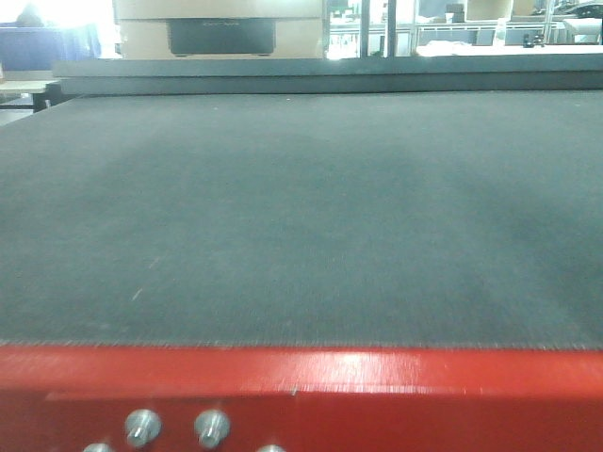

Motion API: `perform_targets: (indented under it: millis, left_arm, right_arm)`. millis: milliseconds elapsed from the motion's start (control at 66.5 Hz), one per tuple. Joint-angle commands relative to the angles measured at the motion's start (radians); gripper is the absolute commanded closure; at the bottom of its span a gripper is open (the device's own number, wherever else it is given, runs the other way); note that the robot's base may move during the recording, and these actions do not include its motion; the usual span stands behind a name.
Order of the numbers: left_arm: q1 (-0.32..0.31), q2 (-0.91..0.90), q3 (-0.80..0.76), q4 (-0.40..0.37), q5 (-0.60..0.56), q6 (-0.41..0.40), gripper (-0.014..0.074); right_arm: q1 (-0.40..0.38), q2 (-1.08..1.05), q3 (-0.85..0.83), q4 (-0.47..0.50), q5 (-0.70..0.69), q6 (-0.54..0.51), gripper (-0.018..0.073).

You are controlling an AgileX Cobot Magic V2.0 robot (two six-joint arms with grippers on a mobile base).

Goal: Fetch blue bin and place on conveyor start
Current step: 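Extend both arms to carry the teal bin over the conveyor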

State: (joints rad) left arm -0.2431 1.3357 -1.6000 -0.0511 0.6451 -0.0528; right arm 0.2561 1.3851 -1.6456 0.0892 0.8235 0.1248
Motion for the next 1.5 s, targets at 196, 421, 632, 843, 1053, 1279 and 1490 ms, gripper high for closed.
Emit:
perform_targets:
  millis: [196,421,632,843,1053,1279,1490]
  left_arm:
    - [0.001,-0.011,-0.009,-0.018,-0.06,-0.008,0.0708]
    - [0.001,-0.011,-0.009,-0.018,-0.06,-0.008,0.0708]
    - [0.001,-0.011,-0.009,-0.018,-0.06,-0.008,0.0708]
    - [0.001,-0.011,-0.009,-0.018,-0.06,-0.008,0.0708]
    - [0.001,-0.011,-0.009,-0.018,-0.06,-0.008,0.0708]
    - [0.001,-0.011,-0.009,-0.018,-0.06,-0.008,0.0708]
    - [0.001,-0.011,-0.009,-0.018,-0.06,-0.008,0.0708]
  right_arm:
    - [-0.002,-0.009,-0.01,-0.008,-0.046,-0.028,0.0711]
    - [-0.002,-0.009,-0.01,-0.008,-0.046,-0.028,0.0711]
    - [-0.002,-0.009,-0.01,-0.008,-0.046,-0.028,0.0711]
    - [-0.002,-0.009,-0.01,-0.008,-0.046,-0.028,0.0711]
    - [-0.002,-0.009,-0.01,-0.008,-0.046,-0.028,0.0711]
    - [-0.002,-0.009,-0.01,-0.008,-0.046,-0.028,0.0711]
    - [-0.002,-0.009,-0.01,-0.008,-0.046,-0.028,0.0711]
